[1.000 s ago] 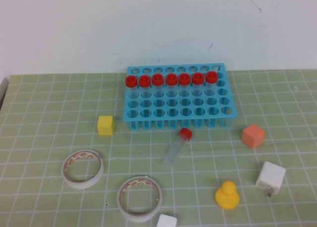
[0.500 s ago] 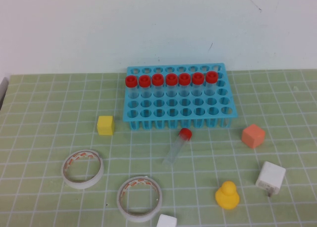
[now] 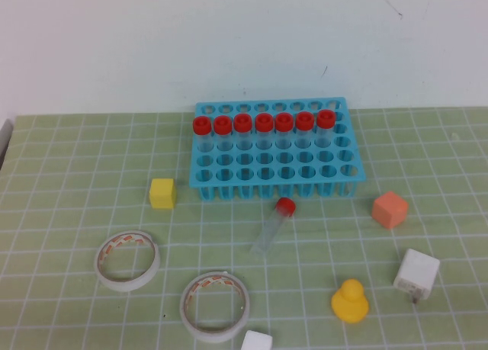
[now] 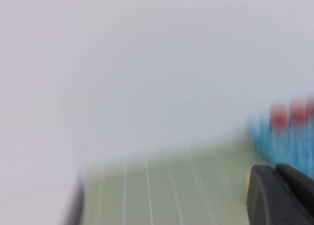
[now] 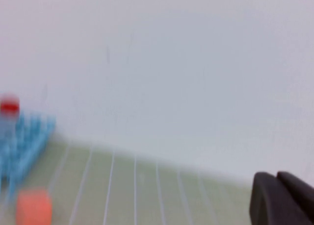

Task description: Place the test tubes

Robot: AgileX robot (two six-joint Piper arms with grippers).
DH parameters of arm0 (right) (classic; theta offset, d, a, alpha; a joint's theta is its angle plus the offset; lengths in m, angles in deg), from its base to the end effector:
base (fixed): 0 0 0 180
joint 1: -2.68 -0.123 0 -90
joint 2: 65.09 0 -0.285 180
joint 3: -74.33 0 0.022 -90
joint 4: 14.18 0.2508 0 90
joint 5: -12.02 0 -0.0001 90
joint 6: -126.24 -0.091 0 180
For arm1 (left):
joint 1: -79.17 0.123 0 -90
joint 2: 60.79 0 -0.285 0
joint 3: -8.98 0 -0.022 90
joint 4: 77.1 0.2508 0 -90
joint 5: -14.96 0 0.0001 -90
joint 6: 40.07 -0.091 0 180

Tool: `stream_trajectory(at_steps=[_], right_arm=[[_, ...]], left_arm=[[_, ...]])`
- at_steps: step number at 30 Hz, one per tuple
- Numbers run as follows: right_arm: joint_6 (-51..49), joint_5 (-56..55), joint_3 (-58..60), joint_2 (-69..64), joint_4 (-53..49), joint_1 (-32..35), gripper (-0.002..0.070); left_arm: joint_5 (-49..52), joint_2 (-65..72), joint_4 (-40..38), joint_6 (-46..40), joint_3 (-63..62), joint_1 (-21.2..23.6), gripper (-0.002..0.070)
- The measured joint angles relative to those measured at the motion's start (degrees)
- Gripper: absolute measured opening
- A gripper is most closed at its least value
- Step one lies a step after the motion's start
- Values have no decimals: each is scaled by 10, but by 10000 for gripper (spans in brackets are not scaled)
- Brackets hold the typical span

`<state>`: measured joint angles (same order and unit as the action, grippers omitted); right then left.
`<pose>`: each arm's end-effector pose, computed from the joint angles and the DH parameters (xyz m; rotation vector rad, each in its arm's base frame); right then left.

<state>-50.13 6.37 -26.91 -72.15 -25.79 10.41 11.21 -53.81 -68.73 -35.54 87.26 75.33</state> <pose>0.0551 -0.0057 0.2135 -0.1081 1.4045 -0.3181 0.0551 -0.0046 0.2136 0.1029 1.4196 -0.0070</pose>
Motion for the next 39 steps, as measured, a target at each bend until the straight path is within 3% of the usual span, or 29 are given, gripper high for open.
stream_trajectory(at_steps=[10,21,25,31,34,39], right_arm=[[-27,-366,0,0,1,0,-1],[-134,-393,0,0,59,0,-1],[-147,-308,-37,0,50,0,-1],[-140,-11,-190,0,43,0,-1],[-77,85,-248,-22,42,0,-1],[-1,193,-298,-112,41,-1,-1]], left_arm=[[-307,0,45,-21,0,0,-1],[-389,0,44,-25,0,0,-1],[-391,0,7,-13,0,0,-1],[-139,0,-34,-10,-116,0,-1],[1,20,-49,-13,-200,0,-1],[53,58,-31,-55,-253,0,-1]])
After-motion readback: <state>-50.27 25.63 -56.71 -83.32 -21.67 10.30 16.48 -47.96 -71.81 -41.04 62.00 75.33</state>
